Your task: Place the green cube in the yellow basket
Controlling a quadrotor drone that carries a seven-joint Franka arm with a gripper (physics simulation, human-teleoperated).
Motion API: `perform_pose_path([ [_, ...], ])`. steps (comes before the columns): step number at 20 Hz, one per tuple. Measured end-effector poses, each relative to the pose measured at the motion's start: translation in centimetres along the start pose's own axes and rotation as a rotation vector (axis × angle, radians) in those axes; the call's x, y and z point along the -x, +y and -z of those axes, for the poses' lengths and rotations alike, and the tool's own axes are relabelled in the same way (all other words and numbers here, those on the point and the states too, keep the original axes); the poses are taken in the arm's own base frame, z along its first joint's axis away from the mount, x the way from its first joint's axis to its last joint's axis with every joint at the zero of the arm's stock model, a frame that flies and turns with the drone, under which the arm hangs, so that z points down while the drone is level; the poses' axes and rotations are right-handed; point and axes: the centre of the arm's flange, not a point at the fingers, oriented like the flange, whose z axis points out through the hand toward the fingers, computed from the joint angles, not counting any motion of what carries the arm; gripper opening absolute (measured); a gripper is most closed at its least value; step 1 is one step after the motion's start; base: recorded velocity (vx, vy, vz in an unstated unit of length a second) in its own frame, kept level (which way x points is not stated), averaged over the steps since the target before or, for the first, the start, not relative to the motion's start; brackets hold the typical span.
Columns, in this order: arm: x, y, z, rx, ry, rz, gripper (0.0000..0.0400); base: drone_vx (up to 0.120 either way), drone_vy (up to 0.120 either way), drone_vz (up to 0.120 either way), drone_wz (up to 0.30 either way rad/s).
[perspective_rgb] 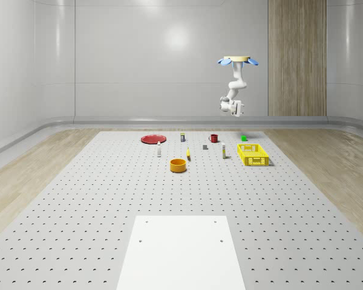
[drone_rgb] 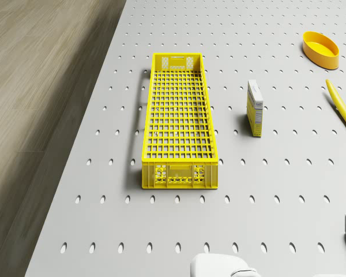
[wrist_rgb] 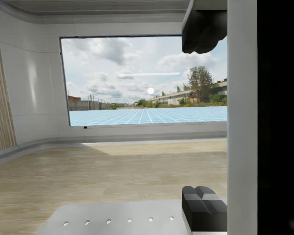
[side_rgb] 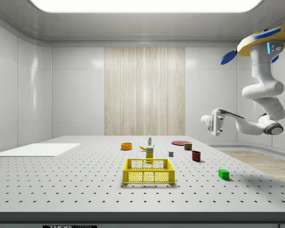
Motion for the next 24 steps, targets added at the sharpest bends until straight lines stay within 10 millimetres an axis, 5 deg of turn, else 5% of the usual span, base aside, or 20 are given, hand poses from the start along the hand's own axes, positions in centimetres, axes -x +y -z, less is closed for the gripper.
perform_pose_path([
  [4, 3.8, -3.7, -1.6, 0.400, 0.398, 0.013, 0.0400, 0.000, 0.000, -0.120, 0.000],
  [9, 5.8, -5.6, -4.1, 0.672, 0.674, 0.024, 0.0400, 0.000, 0.000, -0.120, 0.000],
  [18, 6.6, -6.4, -6.0, 0.827, 0.837, 0.032, 0.0400, -0.076, 0.000, -0.120, 0.000],
  [24, 6.7, -6.5, -6.4, 0.852, 0.863, 0.033, 0.0400, 0.000, 0.093, -0.120, 0.000],
])
